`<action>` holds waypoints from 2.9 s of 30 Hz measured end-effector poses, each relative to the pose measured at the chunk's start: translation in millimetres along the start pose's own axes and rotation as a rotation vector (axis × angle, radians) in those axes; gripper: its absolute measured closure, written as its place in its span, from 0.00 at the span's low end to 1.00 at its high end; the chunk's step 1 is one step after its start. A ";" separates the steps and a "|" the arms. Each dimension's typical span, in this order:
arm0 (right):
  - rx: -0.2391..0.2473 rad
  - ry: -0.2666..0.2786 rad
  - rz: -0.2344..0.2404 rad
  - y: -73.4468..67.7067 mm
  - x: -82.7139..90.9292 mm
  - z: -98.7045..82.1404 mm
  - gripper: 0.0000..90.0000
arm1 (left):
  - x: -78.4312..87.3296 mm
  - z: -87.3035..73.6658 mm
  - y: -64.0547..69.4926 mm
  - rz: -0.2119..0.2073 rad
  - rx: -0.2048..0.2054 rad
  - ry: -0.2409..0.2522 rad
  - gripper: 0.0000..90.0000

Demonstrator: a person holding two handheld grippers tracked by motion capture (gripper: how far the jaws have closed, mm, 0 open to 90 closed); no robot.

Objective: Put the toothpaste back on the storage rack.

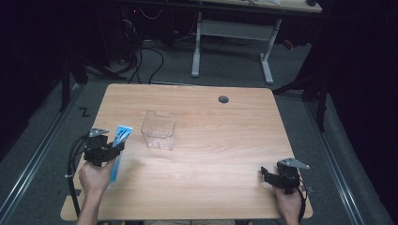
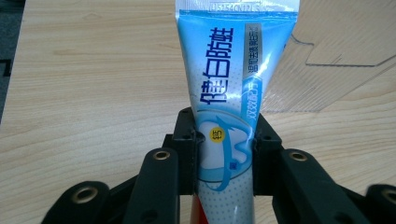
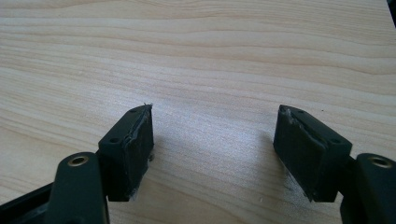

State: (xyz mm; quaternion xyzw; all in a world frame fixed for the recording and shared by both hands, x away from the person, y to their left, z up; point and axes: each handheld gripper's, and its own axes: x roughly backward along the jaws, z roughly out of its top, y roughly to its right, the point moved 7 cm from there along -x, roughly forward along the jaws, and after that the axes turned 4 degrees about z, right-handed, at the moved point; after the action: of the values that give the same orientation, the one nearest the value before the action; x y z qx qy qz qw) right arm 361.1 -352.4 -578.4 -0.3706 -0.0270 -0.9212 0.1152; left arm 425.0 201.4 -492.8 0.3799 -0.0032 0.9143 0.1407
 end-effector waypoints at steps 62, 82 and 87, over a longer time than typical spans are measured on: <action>-0.004 -0.003 0.008 -0.1 0.9 -0.6 0.32 | 25.2 69.3 62.6 -0.148 -0.068 0.132 0.76; -0.005 0.002 0.015 0.2 0.9 -0.4 0.31 | 12.0 106.3 83.6 -0.134 -0.129 0.150 0.76; -0.005 0.002 0.017 0.4 1.0 -0.4 0.31 | 9.5 114.6 85.8 -0.132 -0.130 0.160 0.76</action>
State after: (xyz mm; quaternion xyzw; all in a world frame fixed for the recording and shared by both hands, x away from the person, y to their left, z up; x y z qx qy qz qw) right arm 360.2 -353.0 -578.1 -0.3700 -0.0215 -0.9207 0.1220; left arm 475.8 108.5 -396.0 0.2953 -0.0260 0.9283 0.2247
